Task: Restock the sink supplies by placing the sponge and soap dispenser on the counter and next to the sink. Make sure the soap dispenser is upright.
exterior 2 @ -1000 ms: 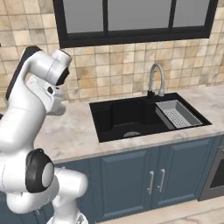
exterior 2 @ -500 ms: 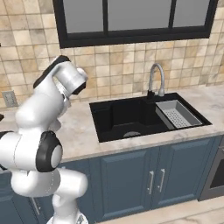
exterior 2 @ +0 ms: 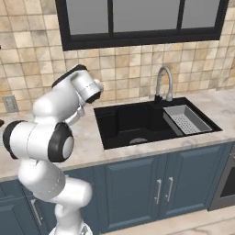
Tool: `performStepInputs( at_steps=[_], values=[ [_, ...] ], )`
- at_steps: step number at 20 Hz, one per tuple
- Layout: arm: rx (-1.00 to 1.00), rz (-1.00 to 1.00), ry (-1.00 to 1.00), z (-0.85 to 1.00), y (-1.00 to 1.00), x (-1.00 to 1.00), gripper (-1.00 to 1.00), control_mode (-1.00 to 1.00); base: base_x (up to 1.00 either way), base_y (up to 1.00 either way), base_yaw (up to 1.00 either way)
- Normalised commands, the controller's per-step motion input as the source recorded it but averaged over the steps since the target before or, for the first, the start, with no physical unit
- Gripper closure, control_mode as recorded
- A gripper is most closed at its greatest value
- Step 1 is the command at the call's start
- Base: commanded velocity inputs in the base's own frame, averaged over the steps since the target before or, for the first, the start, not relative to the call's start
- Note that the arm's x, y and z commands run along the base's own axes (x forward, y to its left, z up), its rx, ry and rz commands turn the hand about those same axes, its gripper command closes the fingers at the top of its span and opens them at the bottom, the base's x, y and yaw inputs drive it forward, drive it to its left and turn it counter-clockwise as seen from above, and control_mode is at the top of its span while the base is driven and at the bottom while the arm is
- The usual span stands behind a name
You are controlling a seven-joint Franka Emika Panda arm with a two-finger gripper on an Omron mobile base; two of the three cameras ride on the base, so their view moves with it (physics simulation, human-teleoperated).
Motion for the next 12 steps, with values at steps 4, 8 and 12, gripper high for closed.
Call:
performStepInputs(
  at_steps=[4,8,12],
  values=[
    [0.0,-0.04,0.0,-0.36,-0.19,0.66,1.0,-1.0,0.0,0.0,0.0],
    [0.0,-0.02,0.0,-0.24,-0.11,0.79,1.0,-1.0,0.0,0.0,0.0],
    [0.02,0.0,0.05,-0.17,-0.08,0.82,1.0,-1.0,0.0,0.0,0.0]
  ],
)
